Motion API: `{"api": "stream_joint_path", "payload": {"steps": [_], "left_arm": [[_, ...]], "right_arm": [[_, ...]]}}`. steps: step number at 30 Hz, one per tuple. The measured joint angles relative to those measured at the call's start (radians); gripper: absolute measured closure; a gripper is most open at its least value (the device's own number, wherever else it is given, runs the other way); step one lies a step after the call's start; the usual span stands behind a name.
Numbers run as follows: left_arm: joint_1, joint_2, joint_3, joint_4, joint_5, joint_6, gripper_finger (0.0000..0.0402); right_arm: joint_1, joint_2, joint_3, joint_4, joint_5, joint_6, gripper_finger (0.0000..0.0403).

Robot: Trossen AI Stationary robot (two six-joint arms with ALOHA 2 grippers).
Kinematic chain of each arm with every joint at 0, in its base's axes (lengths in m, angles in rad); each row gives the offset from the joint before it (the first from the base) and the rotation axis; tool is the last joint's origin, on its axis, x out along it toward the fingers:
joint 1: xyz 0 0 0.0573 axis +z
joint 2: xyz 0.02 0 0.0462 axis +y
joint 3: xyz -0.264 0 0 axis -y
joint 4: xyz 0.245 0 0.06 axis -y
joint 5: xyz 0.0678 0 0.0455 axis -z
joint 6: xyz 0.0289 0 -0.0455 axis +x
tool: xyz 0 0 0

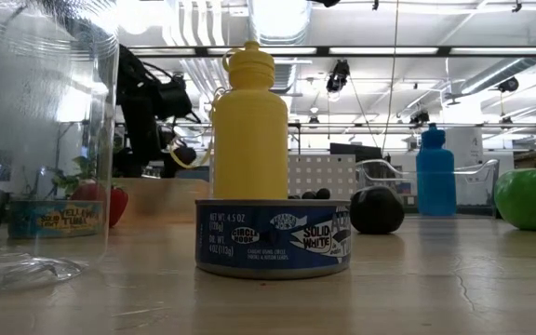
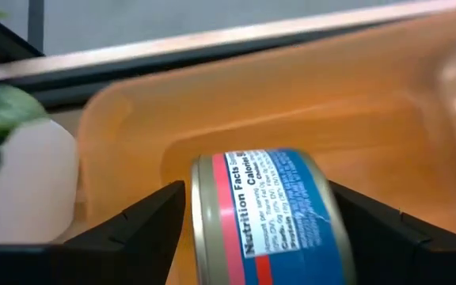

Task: Pick & Place Food Item
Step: Put the blue-pink tuna can into the orange bin, then put the black grapes into the white bin

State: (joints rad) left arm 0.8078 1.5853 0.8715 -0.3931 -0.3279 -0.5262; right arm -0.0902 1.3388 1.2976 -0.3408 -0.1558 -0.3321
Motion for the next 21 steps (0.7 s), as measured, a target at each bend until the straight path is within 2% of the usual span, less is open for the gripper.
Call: {"api": "stream_joint_path", "payload": {"steps": [7, 16, 21], "left_arm": [[0.000, -0.103, 0.000, 0.000, 0.000, 0.008, 0.0103], [-0.006, -0.265, 0.000, -0.008, 0.007, 0.129, 0.0104], [-0.036, -0.357, -0.001, -0.060, 0.008, 0.137, 0.0110]], "right_arm": [[0.000, 0.000, 0.000, 0.000, 0.000, 0.000, 0.0032], [0.000, 0.000, 0.000, -0.002, 0.000, 0.011, 0.0032], [0.000, 0.000, 0.000, -0.002, 0.000, 0.011, 0.0032]]}}
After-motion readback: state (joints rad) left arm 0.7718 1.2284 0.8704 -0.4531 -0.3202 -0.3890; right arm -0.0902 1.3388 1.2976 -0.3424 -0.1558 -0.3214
